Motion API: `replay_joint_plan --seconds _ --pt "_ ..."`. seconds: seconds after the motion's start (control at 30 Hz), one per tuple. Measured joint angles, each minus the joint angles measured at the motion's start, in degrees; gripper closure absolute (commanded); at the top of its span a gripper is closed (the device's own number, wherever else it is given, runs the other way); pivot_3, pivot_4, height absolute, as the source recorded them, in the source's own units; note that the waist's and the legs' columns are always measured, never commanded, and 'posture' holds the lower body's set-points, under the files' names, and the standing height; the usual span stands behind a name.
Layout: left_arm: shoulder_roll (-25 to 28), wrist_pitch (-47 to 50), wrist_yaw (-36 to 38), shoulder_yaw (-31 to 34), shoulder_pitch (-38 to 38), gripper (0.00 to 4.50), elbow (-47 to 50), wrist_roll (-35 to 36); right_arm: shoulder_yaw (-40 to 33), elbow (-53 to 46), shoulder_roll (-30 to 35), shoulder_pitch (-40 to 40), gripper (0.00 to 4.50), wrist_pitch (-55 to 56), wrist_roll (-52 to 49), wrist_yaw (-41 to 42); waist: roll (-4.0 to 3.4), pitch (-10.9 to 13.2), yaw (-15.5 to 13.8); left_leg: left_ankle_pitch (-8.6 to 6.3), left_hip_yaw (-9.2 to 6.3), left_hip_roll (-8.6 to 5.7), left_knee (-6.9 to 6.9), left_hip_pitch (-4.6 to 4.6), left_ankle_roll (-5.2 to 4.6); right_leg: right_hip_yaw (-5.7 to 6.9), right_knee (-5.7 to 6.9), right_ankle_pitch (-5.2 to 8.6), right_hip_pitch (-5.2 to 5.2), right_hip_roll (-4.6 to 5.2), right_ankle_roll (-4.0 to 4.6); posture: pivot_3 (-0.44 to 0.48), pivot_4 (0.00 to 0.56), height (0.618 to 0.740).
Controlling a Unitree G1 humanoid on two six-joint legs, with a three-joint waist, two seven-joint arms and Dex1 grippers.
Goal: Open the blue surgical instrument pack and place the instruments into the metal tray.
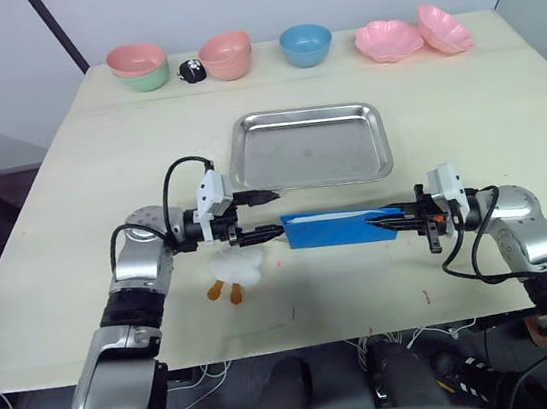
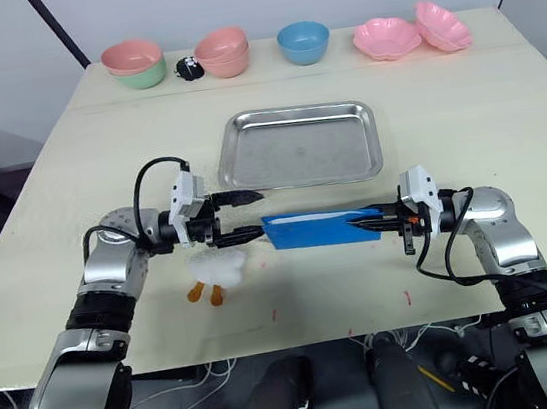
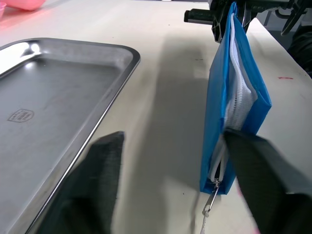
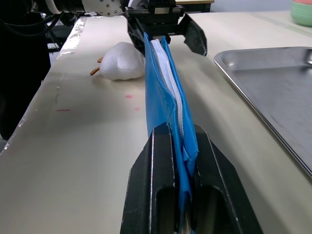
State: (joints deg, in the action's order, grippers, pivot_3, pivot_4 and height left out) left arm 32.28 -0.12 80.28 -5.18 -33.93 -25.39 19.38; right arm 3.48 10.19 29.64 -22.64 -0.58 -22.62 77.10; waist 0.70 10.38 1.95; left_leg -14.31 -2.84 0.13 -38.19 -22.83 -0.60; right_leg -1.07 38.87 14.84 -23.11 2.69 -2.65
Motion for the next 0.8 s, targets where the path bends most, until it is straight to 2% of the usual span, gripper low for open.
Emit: replay_joint_plan --seconds 0.07,0.1,0.13,0.17,0.37,0.7,0.8 --pt "-0.7 0.1 0.8 -0.1 0.0 3.38 0.0 0.0 0.0 0.0 -0.2 -0.2 4.50 0.0 0.2 0.0 0.00 0.0 0.0 0.00 0.01 0.00 0.00 0.00 0.00 0.00 0.00 0.00 0.00 0.00 0.00 0.000 0.150 0.740" --pt "-0.8 0.3 1.2 -0.1 0.0 4.02 0.0 0.0 0.0 0.0 -0.3 -0.3 4.50 0.0 0.3 -0.1 0.00 0.0 0.0 0.00 0.01 0.00 0.00 0.00 0.00 0.00 0.00 0.00 0.00 0.00 0.00 0.000 0.150 0.740" --pt "-0.9 0.4 1.3 -0.1 0.0 4.33 0.0 0.0 0.0 0.0 -0.3 -0.3 4.50 0.0 0.3 -0.1 0.00 0.0 0.0 0.00 0.00 0.00 -0.01 0.00 0.00 0.00 0.00 0.00 0.00 0.00 0.00 0.000 0.150 0.740" --pt "-1.0 0.9 1.8 -0.1 0.1 4.42 0.1 0.1 0.0 0.0 -0.3 -0.3 4.50 0.0 0.3 -0.1 0.00 0.0 0.0 0.00 0.00 0.00 -0.01 0.00 0.00 0.00 0.01 0.00 0.00 0.00 0.00 0.000 0.150 0.740" --pt "-1.0 4.7 3.6 0.2 1.5 4.42 2.0 1.3 0.0 0.0 -0.3 -0.3 4.50 0.1 0.4 -0.1 0.00 0.0 0.0 0.00 -0.01 0.01 -0.01 0.00 0.00 0.00 0.00 0.00 0.00 0.00 0.00 0.000 0.150 0.740" --pt "-1.1 5.0 4.2 0.3 1.9 4.42 2.4 1.2 0.0 -0.2 0.0 -0.3 4.50 -2.3 -0.2 0.0 0.00 0.0 0.0 0.00 -0.01 0.01 -0.01 0.00 0.00 0.00 0.00 0.00 0.00 0.00 0.00 0.000 0.150 0.740" --pt "-1.2 4.7 4.2 0.2 1.9 4.50 2.4 1.2 0.0 -0.8 0.6 -0.3 3.35 -4.9 -0.9 0.3 0.00 0.0 0.0 0.00 -0.01 0.01 -0.01 0.00 0.00 0.00 0.00 0.00 0.00 0.01 0.00 0.000 0.150 0.740"
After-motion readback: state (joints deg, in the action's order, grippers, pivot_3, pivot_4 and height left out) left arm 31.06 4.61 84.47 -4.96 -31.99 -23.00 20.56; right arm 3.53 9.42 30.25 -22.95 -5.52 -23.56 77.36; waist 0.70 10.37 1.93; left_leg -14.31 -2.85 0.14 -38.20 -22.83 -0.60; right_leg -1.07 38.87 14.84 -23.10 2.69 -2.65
